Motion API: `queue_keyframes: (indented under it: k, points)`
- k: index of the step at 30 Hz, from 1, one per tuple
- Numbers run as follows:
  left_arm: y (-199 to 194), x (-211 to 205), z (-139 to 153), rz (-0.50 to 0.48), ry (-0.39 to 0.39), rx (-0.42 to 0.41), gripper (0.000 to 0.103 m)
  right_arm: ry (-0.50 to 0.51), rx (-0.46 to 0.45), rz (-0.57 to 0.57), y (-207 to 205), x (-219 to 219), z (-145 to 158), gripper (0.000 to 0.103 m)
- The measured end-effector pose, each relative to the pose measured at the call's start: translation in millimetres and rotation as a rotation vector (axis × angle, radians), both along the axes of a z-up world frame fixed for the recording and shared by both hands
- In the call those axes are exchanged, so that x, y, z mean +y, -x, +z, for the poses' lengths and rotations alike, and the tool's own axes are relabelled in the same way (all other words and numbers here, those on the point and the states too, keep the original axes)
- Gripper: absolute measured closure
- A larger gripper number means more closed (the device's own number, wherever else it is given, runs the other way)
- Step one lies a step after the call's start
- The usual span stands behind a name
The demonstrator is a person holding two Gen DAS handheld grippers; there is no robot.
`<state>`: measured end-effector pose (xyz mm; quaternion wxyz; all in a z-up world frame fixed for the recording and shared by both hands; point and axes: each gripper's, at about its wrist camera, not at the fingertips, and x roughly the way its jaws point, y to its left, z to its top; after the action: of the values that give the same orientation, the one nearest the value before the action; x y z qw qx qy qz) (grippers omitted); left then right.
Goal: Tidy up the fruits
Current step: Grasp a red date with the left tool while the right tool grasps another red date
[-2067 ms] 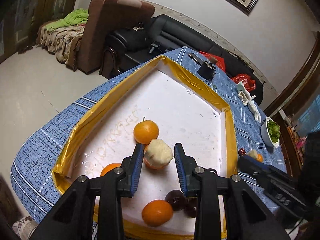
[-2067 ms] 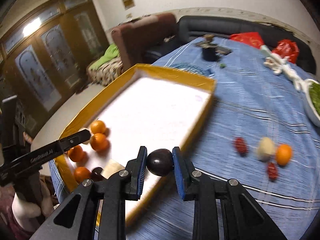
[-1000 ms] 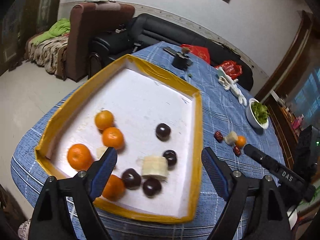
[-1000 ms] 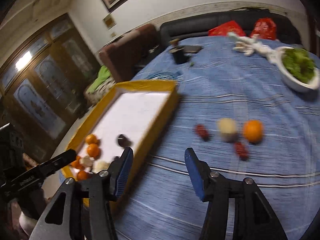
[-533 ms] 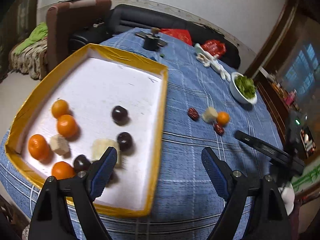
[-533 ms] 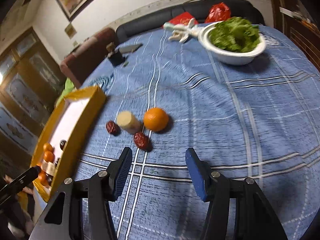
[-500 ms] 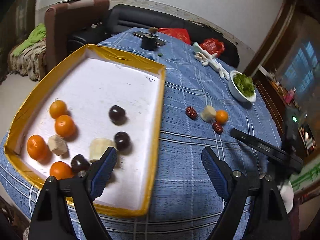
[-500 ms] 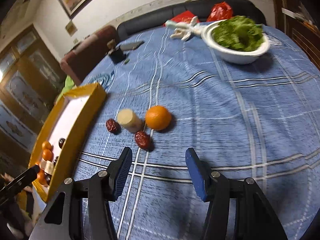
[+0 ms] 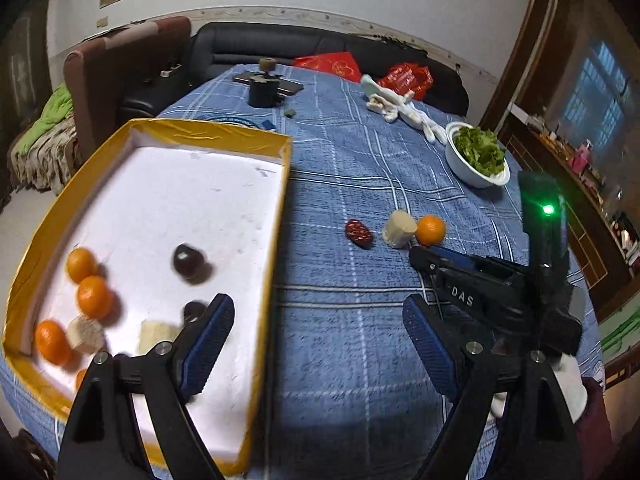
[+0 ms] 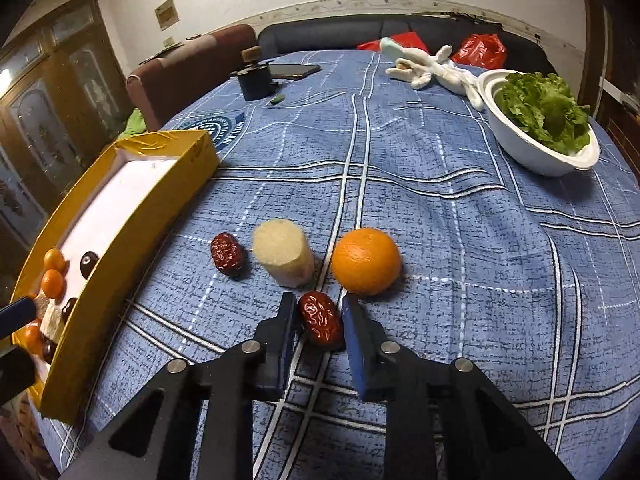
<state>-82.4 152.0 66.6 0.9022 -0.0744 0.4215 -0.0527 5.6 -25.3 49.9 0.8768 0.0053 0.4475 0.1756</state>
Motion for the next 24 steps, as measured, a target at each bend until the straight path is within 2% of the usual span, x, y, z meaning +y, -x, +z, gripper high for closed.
queue_keyframes:
  k: [4, 5, 6, 8, 9, 16, 21, 24]
  points:
    - [-23.1, -17.1, -7.9, -0.035, -0.015, 0.013, 0.017, -0.056, -0.012, -0.009, 3.7, -13.0, 4.1, 0.077]
    - [-30.1, -21.5, -10.1, -0.05, -0.024, 0.009, 0.021, -0.068, -0.014, -0.012, 4.3, -15.7, 4.9, 0.077]
    - [-36.6, -24.9, -12.2, -0.062, -0.035, 0.009, 0.026, -0.085, -0.013, -0.017, 4.6, -19.9, 6.3, 0.077]
    - [-53.3, -33.1, -19.8, -0.092, -0.06, 0.042, 0.059, -0.117, -0.003, -0.027, 2.4, -26.4, 7.5, 0.077]
    - [-61.0, -35.2, -23.2, -0.101, -0.062, 0.059, 0.061, -0.134, 0.002, -0.034, 1.4, -30.4, 8.2, 0.077]
    - [-98.5, -43.7, -31.8, -0.094, -0.087, 0.074, 0.061, -0.18, 0.008, -0.039, 2.1, -38.3, 14.2, 0.077]
    - [-117.4, -53.4, -53.2, -0.1, -0.116, 0.127, 0.061, -0.19, 0.012, -0.038, 1.9, -38.8, 14.3, 0.077]
    - [-114.1, -58.2, -55.4, -0.106, -0.147, 0.103, 0.061, -0.193, 0.011, -0.039, 2.2, -38.7, 14.7, 0.077]
